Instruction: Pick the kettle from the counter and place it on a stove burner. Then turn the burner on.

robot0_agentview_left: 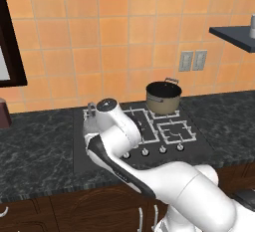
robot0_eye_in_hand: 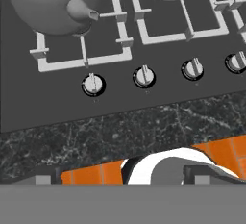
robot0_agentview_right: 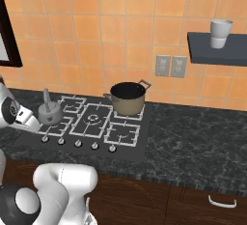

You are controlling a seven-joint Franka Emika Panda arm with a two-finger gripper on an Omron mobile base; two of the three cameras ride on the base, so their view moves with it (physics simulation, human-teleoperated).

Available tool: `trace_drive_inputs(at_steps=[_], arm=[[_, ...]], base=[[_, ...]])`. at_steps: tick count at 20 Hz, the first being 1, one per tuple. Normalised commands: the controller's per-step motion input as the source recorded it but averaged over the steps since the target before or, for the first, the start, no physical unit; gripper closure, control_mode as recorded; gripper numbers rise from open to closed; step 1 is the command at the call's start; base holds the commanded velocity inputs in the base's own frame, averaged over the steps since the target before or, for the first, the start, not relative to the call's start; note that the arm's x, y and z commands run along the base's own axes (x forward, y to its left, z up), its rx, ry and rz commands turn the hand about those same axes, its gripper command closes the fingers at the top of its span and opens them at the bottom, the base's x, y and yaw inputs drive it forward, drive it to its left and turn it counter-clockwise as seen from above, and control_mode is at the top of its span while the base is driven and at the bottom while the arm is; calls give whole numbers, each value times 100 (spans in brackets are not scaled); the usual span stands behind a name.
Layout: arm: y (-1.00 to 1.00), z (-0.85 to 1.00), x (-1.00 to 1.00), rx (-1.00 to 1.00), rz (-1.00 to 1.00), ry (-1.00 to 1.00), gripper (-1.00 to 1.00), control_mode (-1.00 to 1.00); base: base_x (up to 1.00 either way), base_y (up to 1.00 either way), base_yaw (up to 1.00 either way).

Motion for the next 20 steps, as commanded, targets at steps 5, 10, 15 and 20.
trace_drive_inputs(at_steps=[5, 10, 15, 20], arm=[[0, -32, 0, 0, 0, 10, -100, -100], [0, -32, 9, 0, 0, 2, -100, -100], [0, -29, 33, 0, 3, 1, -100, -100], [3, -26, 37, 0, 5, 4, -100, -100]], base=[[0, 0, 0], [0, 0, 0], [0, 0, 0], [0, 0, 0]])
